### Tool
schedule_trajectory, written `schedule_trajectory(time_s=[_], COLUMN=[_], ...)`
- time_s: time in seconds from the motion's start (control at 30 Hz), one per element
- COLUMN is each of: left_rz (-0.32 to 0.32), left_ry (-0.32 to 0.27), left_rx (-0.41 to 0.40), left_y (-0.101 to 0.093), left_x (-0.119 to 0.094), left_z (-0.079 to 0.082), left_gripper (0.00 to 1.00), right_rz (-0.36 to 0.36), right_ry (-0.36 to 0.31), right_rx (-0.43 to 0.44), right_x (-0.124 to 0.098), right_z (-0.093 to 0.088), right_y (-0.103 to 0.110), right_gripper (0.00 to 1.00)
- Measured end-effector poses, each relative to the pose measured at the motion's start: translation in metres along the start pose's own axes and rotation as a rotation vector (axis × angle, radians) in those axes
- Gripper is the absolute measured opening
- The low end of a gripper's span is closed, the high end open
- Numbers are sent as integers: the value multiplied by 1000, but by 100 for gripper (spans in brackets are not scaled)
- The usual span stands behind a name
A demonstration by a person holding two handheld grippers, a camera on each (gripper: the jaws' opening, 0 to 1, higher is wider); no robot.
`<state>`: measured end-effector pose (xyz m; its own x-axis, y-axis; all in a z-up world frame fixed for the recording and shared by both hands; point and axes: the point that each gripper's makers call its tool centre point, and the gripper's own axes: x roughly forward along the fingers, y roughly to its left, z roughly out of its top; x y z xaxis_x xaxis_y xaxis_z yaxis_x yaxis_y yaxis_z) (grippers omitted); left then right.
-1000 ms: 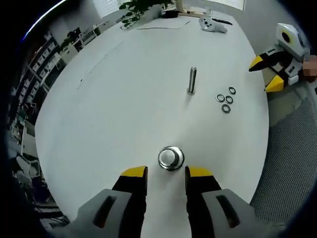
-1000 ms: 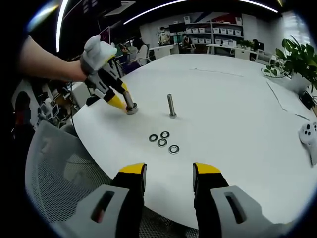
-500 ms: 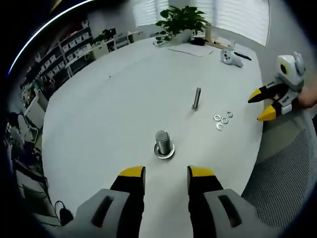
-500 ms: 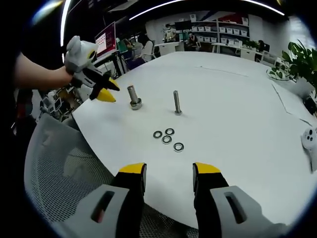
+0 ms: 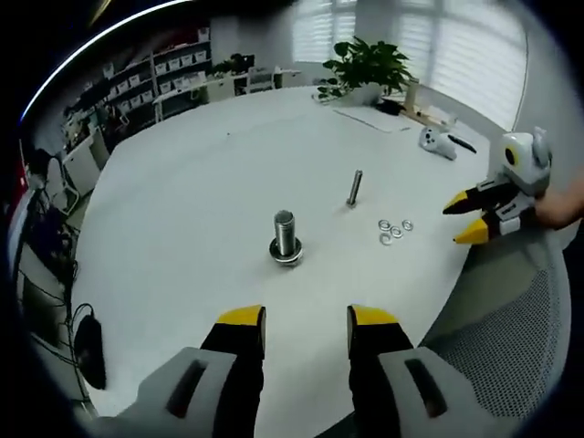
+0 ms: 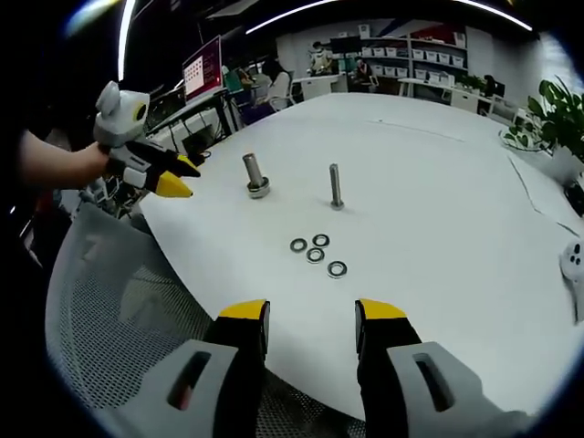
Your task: Place the washer onto the threaded stud by aligning its center hole with the stud, sliding it down to the base, and recovering from edge contact or off-axis alignment until the washer reaches the visible bottom stop.
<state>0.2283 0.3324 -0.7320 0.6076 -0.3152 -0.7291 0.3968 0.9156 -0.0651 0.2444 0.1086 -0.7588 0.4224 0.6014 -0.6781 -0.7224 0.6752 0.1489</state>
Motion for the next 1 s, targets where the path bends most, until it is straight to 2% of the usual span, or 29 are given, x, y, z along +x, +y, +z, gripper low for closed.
schedule_trajectory(time_s=[0.07,0.2,0.43,0.5,0.87,1.0], left_rz=[10,31,37,36,37,44], left_ry=[13,-12,-18,-37,-52,-78], left_rx=[-33,-37,-68,-79,-90,-65], left_y=[0,-1,-4,-6,-13,-12], left_x=[-3,-11,-18,-20,-24,-24], left_z=[-8,-14,-24,-23,-32,-29], left_gripper=[35,35,37,37,36,34], right_rz=[6,4,4,0,-7,-5], right_ry=[5,-3,-2,-5,10,23], right_rx=[-6,-1,0,5,3,-6], right_x=[0,-2,-2,-2,-2,-1], right_z=[0,1,2,3,-1,-3], right_y=[2,0,0,-1,-2,-1], right_gripper=[40,40,40,40,40,40])
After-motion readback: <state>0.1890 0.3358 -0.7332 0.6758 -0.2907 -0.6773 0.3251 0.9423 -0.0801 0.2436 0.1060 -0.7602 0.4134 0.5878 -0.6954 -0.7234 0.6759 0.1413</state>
